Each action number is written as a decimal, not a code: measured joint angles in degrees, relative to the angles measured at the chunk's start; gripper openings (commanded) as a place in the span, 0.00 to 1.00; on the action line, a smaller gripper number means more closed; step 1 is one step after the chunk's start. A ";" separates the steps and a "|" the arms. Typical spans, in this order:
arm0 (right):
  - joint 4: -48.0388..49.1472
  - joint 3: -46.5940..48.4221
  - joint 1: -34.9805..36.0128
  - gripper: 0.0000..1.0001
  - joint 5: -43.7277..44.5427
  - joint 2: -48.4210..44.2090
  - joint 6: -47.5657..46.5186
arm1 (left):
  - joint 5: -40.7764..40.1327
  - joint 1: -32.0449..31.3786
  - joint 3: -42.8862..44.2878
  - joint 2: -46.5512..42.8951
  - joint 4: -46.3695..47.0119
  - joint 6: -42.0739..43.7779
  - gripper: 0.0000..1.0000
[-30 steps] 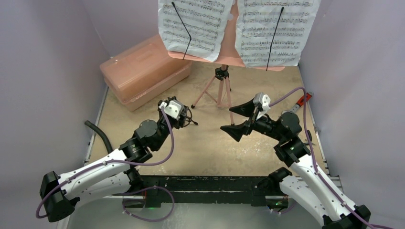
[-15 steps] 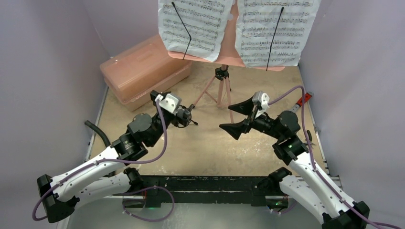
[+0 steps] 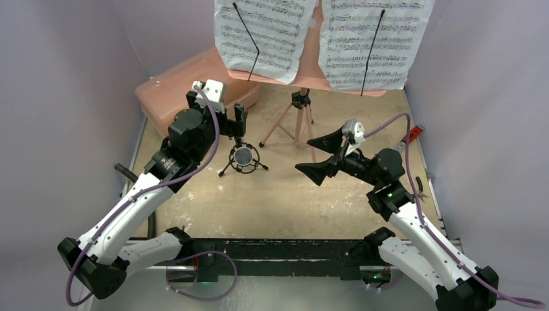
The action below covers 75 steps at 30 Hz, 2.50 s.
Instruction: Set up the instrument practice props
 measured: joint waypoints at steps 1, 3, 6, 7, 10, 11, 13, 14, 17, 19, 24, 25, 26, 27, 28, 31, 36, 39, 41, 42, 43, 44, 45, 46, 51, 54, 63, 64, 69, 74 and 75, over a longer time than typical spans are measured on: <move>0.46 -0.04 0.00 0.98 0.13 0.00 0.42 | 0.98 1.57 0.52 0.66 -0.96 -0.57 1.00; 1.57 -0.35 0.00 0.98 1.31 -0.04 1.73 | 3.93 5.40 1.73 2.36 -2.93 -2.45 1.00; 3.02 -1.49 0.00 0.98 4.17 -0.42 3.96 | 7.98 10.91 3.26 4.92 -5.49 -6.19 1.00; 3.52 -2.08 0.00 0.98 5.03 -0.70 4.61 | 8.76 12.41 3.30 5.33 -5.77 -7.06 1.00; 4.13 -3.63 0.00 0.98 7.89 -1.84 6.14 | 10.95 17.51 3.13 5.68 -7.43 -10.40 1.00; 4.15 -4.11 0.00 0.98 9.16 -2.45 6.47 | 11.63 19.50 2.73 5.40 -7.34 -11.61 1.00; 4.11 -5.05 0.00 0.98 11.78 -3.76 6.93 | 12.85 23.54 0.85 4.24 -6.67 -14.36 0.99; 4.15 -5.75 0.00 0.98 13.57 -4.68 7.21 | 13.05 25.24 -0.28 3.54 -6.40 -15.47 0.99; 4.20 -8.57 0.00 0.98 20.55 -7.43 8.31 | 13.14 30.47 -5.60 0.37 -5.90 -18.47 0.99; 4.39 -10.75 -0.02 0.98 25.70 -8.90 9.29 | 12.37 32.15 -8.83 -1.68 -5.46 -19.71 0.99; 3.67 -17.20 -0.50 0.98 39.41 -12.50 12.72 | 8.74 33.07 -17.29 -8.50 -1.77 -20.63 0.99; 3.45 -18.14 -0.76 0.98 42.10 -13.00 12.96 | 8.02 33.07 -18.75 -9.86 -0.76 -20.61 0.99; 3.23 -18.51 -0.81 0.98 43.71 -13.27 13.11 | 7.45 33.07 -19.89 -10.86 0.17 -20.59 0.99; 2.78 -18.67 -0.92 0.98 45.66 -13.29 13.07 | 6.67 33.09 -21.11 -11.91 1.01 -20.39 0.99; 2.45 -18.67 -1.07 0.98 47.23 -13.25 13.00 | 6.03 33.09 -22.40 -12.94 1.79 -19.87 0.99; 1.27 -18.67 -1.46 0.98 51.49 -12.81 11.96 | 5.03 33.14 -24.85 -14.03 3.50 -17.99 0.99; 2.49 -18.67 -1.88 0.98 55.56 -9.81 7.89 | 4.46 33.14 -28.55 -13.97 6.88 -12.87 0.99; 5.18 -18.67 -1.88 0.98 58.21 -5.77 3.91 | 3.28 33.14 -31.45 -13.40 9.18 -9.99 0.99; 6.45 -18.67 -2.05 0.97 60.06 -2.95 1.42 | 2.19 33.14 -33.42 -12.70 11.08 -8.66 0.99; 6.95 -18.67 -2.36 0.97 60.98 -1.18 -0.02 | 1.64 33.16 -34.67 -12.17 12.17 -8.04 0.99; 7.15 -18.67 -2.78 0.97 61.51 0.39 -1.33 | 1.40 33.18 -35.63 -11.74 13.11 -7.52 0.99; 7.15 -18.64 -3.10 0.97 62.03 1.51 -2.16 | 1.18 33.18 -36.76 -11.26 14.12 -6.93 0.99; 7.08 -18.60 -3.54 0.97 62.99 2.97 -3.23 | 1.14 33.18 -37.97 -10.82 15.19 -6.16 0.99; 6.93 -18.49 -3.87 0.97 63.60 3.89 -3.87 | 1.14 33.18 -39.01 -10.51 16.22 -5.66 0.99; 6.69 -17.92 -7.93 0.96 64.41 7.65 -6.78 | 1.18 33.18 -45.38 -9.88 22.73 -2.67 0.99; 8.98 -19.41 -10.99 0.97 63.47 7.98 -9.07 | 1.60 33.18 -47.78 -8.33 26.62 -1.68 0.99; 19.58 -26.60 -16.33 0.98 58.73 13.20 -11.37 | 6.10 33.27 -54.51 -0.90 41.07 -1.20 0.99; 20.83 -26.64 -16.57 0.98 57.92 13.79 -11.72 | 6.54 33.27 -55.21 0.13 43.54 -1.20 0.99; 25.40 -26.69 -17.25 0.98 56.02 14.21 -12.63 | 7.23 33.27 -57.27 6.80 54.82 -0.96 0.99; 28.48 -26.82 -18.38 0.98 54.80 14.69 -13.14 | 9.05 33.29 -56.52 14.82 62.40 0.35 0.99; 29.20 -26.82 -18.78 0.98 54.75 15.15 -13.22 | 9.38 33.29 -56.00 15.65 62.66 0.42 0.99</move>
